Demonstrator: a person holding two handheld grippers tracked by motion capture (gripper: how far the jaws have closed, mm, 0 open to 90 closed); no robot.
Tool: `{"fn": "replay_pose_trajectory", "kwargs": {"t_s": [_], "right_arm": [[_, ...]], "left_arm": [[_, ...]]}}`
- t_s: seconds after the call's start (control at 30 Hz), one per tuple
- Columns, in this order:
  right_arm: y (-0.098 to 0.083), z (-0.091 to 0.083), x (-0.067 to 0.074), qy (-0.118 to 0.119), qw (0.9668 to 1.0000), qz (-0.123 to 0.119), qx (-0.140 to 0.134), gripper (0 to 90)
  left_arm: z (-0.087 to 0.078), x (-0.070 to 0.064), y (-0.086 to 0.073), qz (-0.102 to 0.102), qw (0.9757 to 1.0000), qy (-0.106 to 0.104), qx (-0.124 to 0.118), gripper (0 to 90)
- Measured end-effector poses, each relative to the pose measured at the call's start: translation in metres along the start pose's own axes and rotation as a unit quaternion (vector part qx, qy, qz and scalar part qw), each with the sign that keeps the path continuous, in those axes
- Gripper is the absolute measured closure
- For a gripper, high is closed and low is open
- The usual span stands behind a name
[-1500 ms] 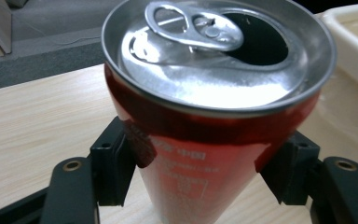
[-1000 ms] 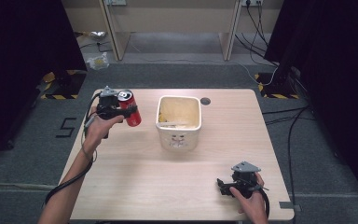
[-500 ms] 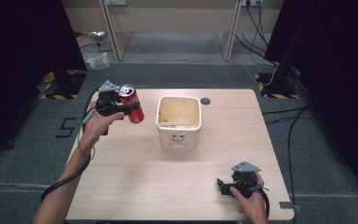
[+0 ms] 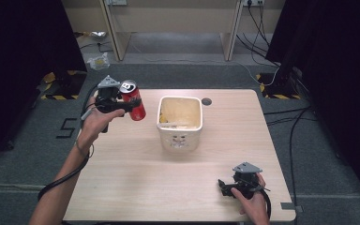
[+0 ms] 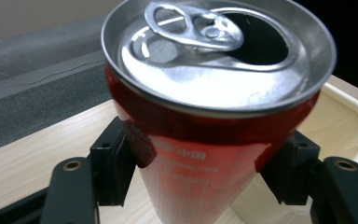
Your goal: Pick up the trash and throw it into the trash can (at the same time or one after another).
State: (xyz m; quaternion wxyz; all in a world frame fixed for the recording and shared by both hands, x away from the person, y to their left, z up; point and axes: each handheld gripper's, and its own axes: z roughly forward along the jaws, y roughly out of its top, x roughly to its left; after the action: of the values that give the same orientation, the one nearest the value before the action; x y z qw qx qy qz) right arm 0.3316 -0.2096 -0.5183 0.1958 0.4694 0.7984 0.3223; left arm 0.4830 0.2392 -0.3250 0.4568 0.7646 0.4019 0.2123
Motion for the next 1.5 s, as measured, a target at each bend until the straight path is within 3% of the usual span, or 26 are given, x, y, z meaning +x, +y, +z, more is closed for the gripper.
{"fn": "replay_pose_trajectory", "kwargs": {"t_s": [0.77, 1.5], "right_arm": [[0.0, 0.0, 0.0, 0.001, 1.0, 0.001, 0.0, 0.2], [0.0, 0.0, 0.0, 0.0, 1.0, -0.001, 0.0, 0.2]], "left_arm": [[0.006, -0.037, 0.036, 0.029, 0.9988, -0.036, -0.017, 33.9], [0.048, -0.082, 0.04, 0.053, 0.9959, -0.074, 0.001, 33.9]]}}
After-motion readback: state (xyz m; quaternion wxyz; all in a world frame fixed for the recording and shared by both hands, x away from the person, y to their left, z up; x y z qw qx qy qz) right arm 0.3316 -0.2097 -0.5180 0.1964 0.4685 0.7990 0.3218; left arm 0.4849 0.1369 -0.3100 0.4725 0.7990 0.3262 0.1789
